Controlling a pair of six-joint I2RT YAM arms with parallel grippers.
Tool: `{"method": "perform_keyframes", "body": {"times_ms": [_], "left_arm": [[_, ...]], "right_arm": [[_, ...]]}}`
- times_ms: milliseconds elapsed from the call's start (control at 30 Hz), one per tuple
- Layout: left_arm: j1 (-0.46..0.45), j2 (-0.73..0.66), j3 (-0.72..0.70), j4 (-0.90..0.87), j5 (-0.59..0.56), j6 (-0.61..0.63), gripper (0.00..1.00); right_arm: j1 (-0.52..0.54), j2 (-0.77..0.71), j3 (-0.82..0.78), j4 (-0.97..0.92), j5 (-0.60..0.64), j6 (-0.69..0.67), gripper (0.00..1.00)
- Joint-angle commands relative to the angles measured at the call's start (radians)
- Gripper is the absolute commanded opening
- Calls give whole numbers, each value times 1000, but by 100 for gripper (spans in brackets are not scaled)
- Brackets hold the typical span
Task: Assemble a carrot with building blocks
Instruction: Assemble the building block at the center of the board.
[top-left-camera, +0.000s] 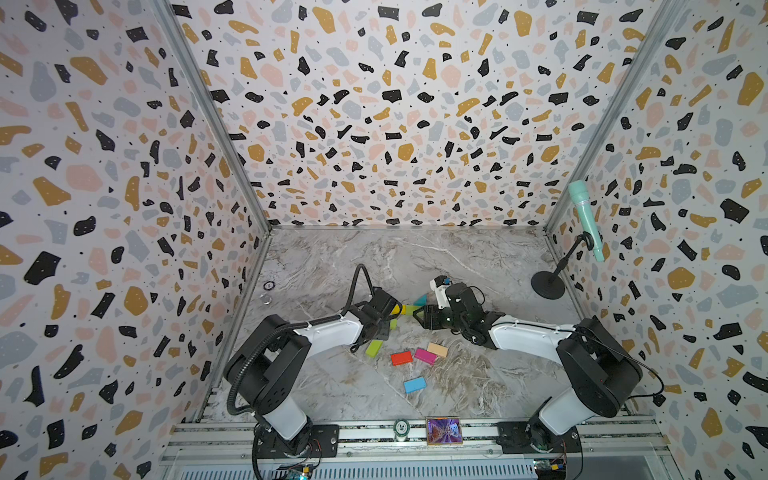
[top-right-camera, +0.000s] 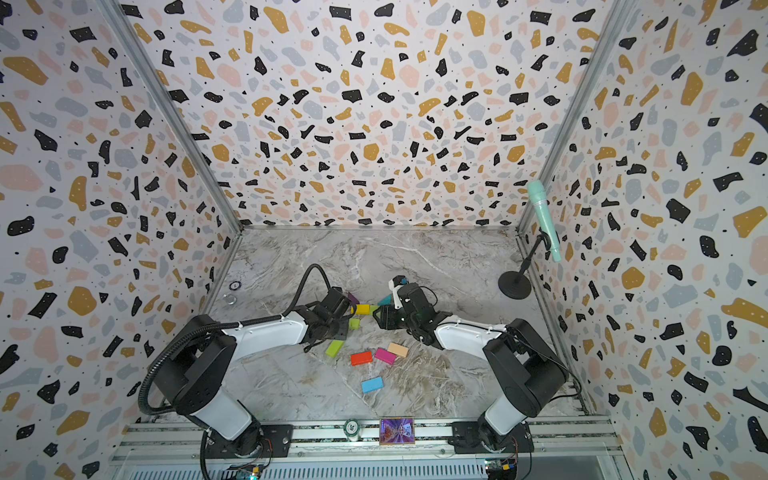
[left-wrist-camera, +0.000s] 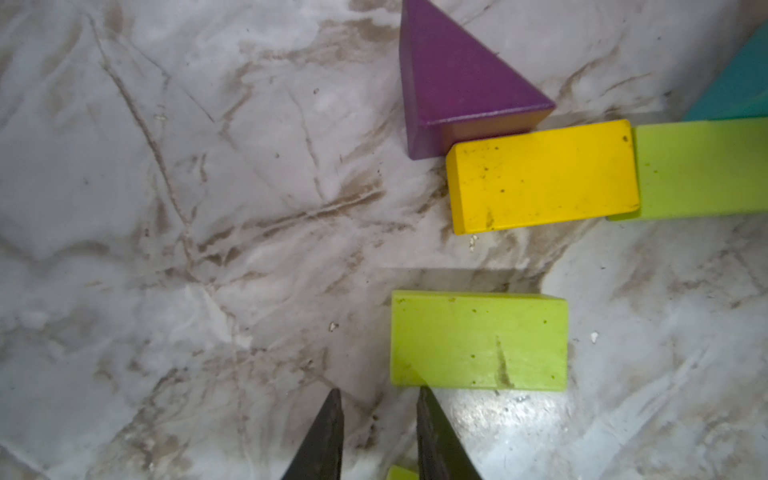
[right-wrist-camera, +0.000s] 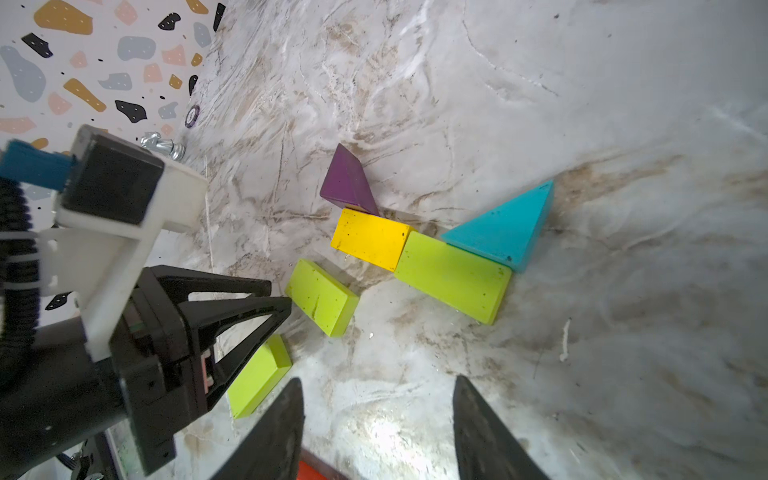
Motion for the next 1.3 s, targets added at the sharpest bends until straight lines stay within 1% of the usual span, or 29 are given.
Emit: {"method": "perform_keyframes", "body": {"times_ms": [0, 100, 533, 633, 700, 800, 900, 1000, 1100, 1267], "left_arm": [[-4, 6, 12, 40, 43, 41, 31], [-4, 18, 16, 50, 78, 48, 31], [-5, 23, 31, 87, 101, 44, 30], [-5, -22, 23, 101, 103, 32, 30], [-4, -69, 18, 107, 74, 21, 30], [-2, -102, 36, 79, 32, 24, 30], [16, -85, 63, 24, -6, 30, 29], [50, -49, 66, 1, -14, 24, 28], [72, -19, 53, 11, -14, 20, 28], [77, 18, 40, 42, -9, 14, 27]], "right_arm": [[4, -2, -12, 12, 9, 8, 58], [4, 6, -7, 12, 4, 10, 58], [5, 12, -7, 12, 5, 13, 57], [4, 7, -6, 9, 8, 13, 57], [4, 7, -10, 11, 8, 13, 57], [4, 12, -9, 13, 7, 16, 57], [4, 16, -10, 18, 3, 17, 57], [4, 18, -10, 19, 2, 17, 57], [4, 18, -12, 21, 3, 20, 57], [4, 14, -18, 26, 6, 23, 57]]}}
